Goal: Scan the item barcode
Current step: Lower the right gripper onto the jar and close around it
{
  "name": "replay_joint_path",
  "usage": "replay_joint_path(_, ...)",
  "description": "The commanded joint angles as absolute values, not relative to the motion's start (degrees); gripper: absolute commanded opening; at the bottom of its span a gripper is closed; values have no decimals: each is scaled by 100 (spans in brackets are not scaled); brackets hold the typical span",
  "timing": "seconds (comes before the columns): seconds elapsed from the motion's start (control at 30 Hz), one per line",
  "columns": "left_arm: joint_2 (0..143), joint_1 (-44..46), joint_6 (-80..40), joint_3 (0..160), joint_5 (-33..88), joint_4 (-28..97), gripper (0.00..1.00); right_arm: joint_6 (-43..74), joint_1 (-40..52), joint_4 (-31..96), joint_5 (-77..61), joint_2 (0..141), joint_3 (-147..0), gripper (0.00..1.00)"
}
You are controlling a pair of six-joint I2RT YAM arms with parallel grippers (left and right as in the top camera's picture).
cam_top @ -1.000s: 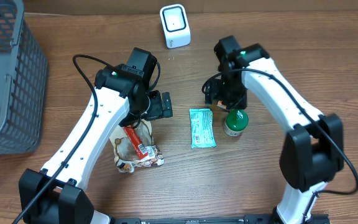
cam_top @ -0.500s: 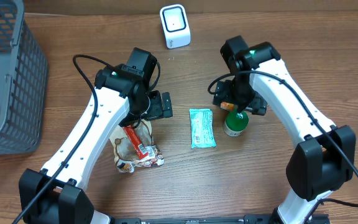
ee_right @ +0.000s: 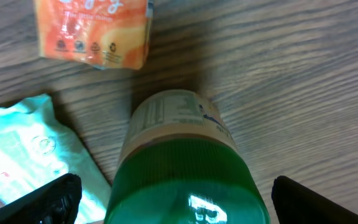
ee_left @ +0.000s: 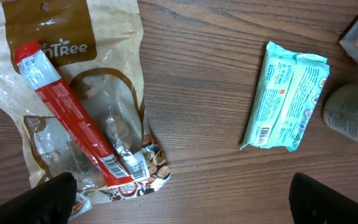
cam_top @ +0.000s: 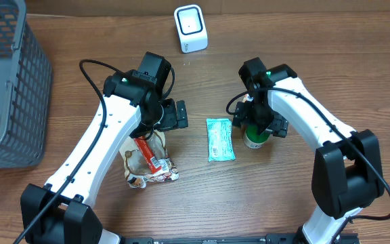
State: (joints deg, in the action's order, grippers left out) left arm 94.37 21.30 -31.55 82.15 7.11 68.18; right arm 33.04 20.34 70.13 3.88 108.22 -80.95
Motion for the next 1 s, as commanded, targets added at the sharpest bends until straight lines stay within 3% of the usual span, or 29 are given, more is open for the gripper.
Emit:
replay_joint_path(0.0, 9439, 2141, -3234, 8252, 725, 6836, 100, 3472, 2012, 6840, 467, 10753, -7905, 98)
replay_joint_path(0.4, 9439, 2141, -3234, 8252, 725, 6834, 100, 3627, 2012, 6475, 469, 10753, -7607, 88)
replay_joint_path(0.5, 9439, 2141, -3234, 8252, 725, 6836, 100, 3662, 2014, 6475, 471, 10753, -7607, 81)
replay_joint_path(0.97, 9439, 2141, -3234, 8252, 725, 6836, 100, 3776, 2014, 6208, 469, 10753, -7365, 81)
